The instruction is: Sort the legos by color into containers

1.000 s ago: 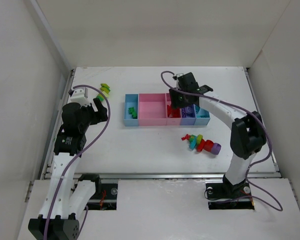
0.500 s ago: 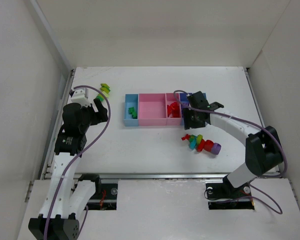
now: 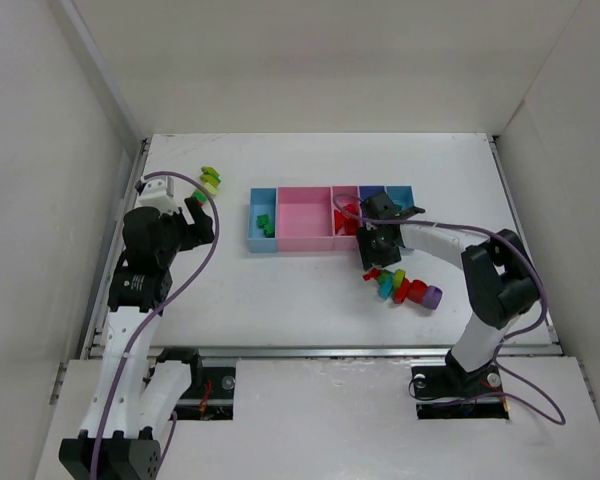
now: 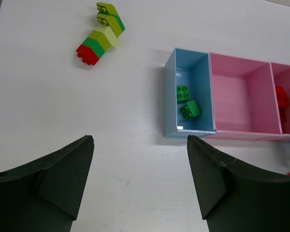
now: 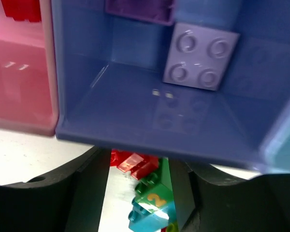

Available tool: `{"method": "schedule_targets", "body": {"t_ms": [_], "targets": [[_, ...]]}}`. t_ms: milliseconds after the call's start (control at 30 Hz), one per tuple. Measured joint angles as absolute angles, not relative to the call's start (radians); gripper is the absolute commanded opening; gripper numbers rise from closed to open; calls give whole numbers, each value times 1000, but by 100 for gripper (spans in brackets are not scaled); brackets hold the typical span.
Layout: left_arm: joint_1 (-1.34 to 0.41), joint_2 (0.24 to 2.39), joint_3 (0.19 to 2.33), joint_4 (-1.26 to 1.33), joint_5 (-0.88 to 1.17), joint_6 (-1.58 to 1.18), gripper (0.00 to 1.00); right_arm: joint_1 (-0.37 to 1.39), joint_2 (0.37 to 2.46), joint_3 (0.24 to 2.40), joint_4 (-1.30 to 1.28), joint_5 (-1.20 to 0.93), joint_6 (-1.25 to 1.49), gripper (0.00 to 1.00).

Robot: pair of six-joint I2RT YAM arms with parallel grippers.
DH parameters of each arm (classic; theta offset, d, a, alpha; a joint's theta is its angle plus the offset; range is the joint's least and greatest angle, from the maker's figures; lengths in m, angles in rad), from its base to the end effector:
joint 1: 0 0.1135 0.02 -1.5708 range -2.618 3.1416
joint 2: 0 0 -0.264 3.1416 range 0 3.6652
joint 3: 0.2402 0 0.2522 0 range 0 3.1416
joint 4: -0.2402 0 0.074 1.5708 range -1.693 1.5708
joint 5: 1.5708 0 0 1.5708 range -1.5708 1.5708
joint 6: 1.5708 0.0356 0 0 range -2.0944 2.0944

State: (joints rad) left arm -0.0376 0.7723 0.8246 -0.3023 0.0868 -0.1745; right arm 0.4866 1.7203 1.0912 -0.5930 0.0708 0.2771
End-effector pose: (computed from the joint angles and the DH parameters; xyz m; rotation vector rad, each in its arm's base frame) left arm 0.1782 -0.0098 0.3434 -0.0634 1.8247 -0.2288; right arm 0.2930 0.1521 0.1760 -0.2744 2.7771 0.0914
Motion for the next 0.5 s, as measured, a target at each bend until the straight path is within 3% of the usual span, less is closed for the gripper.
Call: {"method": "schedule_targets", "body": {"t_ms": [500], "targets": [[-30, 760, 825, -302, 87, -175, 75, 558, 1738, 1079, -583, 51, 315, 37]]}}
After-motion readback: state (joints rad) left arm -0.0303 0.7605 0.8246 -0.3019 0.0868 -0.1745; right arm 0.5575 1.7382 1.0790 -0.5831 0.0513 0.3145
